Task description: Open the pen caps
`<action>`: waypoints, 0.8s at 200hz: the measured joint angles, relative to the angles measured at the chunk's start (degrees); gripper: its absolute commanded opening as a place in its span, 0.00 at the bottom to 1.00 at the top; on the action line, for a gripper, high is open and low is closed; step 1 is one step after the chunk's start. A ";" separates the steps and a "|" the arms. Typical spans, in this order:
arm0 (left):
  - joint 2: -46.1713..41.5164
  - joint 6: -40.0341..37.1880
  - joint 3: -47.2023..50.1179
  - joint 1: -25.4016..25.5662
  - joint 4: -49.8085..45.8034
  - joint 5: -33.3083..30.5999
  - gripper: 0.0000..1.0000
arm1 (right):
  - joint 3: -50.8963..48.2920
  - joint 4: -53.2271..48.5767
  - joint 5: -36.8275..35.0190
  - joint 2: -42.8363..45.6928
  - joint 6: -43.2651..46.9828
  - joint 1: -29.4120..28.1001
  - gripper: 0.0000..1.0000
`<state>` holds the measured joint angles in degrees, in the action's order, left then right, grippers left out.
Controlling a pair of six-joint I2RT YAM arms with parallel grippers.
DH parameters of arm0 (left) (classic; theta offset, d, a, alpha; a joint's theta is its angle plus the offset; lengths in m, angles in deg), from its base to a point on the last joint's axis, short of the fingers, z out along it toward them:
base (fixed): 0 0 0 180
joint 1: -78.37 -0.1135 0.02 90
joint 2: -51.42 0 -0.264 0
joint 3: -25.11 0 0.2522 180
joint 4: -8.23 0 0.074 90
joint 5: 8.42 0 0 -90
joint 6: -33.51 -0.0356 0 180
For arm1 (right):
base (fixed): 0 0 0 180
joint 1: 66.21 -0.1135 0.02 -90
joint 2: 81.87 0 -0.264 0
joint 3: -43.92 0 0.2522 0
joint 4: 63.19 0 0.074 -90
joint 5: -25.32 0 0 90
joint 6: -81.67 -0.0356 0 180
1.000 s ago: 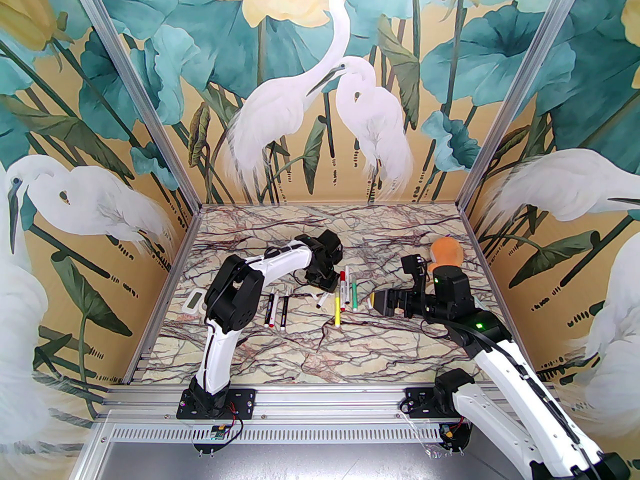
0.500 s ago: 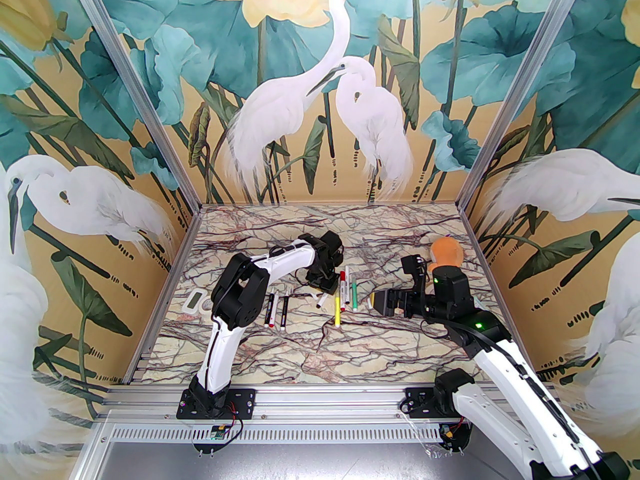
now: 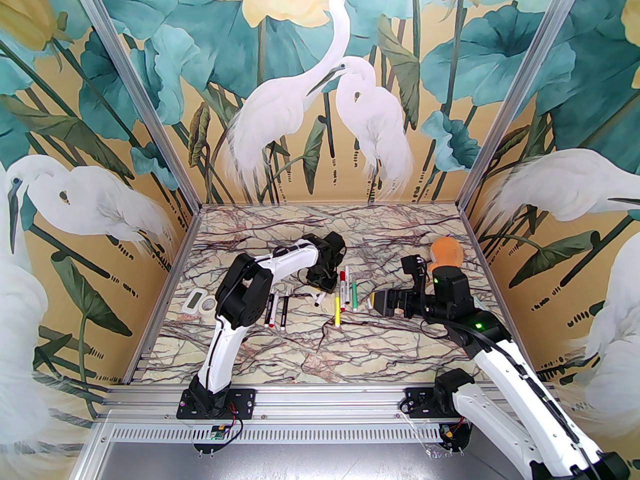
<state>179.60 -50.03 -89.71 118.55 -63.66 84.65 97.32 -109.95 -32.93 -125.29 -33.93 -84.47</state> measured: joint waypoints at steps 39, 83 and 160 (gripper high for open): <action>0.09 0.63 -0.17 1.14 -0.15 -2.89 0.20 | -0.22 0.00 -0.33 0.00 -0.07 0.00 1.00; -3.87 2.12 4.31 1.01 2.51 -2.78 0.16 | -3.28 3.17 -1.05 0.00 -4.24 0.00 0.91; -35.32 6.05 29.79 0.92 21.73 7.69 0.13 | -6.67 14.64 -4.00 -5.20 -15.85 -1.60 0.64</action>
<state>144.28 -43.97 -59.92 119.47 -41.93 92.34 90.65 -95.30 -36.93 -130.49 -49.78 -86.07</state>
